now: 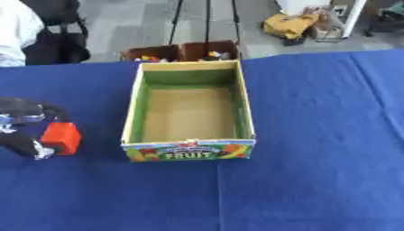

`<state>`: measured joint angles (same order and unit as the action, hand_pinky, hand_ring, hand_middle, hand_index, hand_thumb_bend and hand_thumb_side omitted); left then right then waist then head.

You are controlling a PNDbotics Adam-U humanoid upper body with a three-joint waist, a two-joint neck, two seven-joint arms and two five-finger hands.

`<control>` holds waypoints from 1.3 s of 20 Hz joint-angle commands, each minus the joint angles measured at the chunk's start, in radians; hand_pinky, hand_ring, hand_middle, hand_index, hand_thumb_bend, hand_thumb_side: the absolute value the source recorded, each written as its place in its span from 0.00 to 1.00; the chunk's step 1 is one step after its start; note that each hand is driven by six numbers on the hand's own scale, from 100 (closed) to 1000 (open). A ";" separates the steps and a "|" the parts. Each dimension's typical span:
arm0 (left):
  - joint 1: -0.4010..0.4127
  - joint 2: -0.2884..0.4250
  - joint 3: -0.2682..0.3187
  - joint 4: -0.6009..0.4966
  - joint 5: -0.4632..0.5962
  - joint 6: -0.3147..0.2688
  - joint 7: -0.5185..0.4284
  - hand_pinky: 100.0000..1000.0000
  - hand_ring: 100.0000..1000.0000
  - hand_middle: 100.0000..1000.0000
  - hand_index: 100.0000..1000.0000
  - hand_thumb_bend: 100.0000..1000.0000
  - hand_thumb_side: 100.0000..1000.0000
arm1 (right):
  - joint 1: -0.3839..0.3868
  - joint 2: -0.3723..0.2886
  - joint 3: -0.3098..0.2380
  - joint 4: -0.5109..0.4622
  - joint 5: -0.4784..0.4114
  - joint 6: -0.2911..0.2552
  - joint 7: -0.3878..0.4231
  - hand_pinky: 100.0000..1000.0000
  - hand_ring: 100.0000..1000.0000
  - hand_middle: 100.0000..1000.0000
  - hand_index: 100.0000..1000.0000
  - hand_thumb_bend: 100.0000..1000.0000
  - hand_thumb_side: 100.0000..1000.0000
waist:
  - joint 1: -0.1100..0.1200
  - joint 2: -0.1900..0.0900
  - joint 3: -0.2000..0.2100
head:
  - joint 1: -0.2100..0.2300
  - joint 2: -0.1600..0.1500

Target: Pick up objects on the table and place them in the box.

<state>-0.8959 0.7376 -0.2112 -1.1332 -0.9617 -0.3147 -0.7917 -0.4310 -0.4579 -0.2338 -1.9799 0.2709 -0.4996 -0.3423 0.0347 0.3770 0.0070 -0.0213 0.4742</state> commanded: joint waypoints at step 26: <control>-0.031 0.005 0.032 0.025 0.021 -0.054 0.118 0.29 0.45 0.52 0.70 0.00 0.28 | -0.003 -0.005 -0.013 -0.020 -0.003 0.014 0.016 0.58 0.72 0.44 0.65 0.00 1.00 | 0.004 0.002 -0.005 | 0.006 -0.014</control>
<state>-0.9084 0.7248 -0.1887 -1.0988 -0.9309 -0.3703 -0.6857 -0.4301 -0.4479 -0.2398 -1.9799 0.2707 -0.4865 -0.3293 0.0347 0.3860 0.0017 -0.0165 0.4692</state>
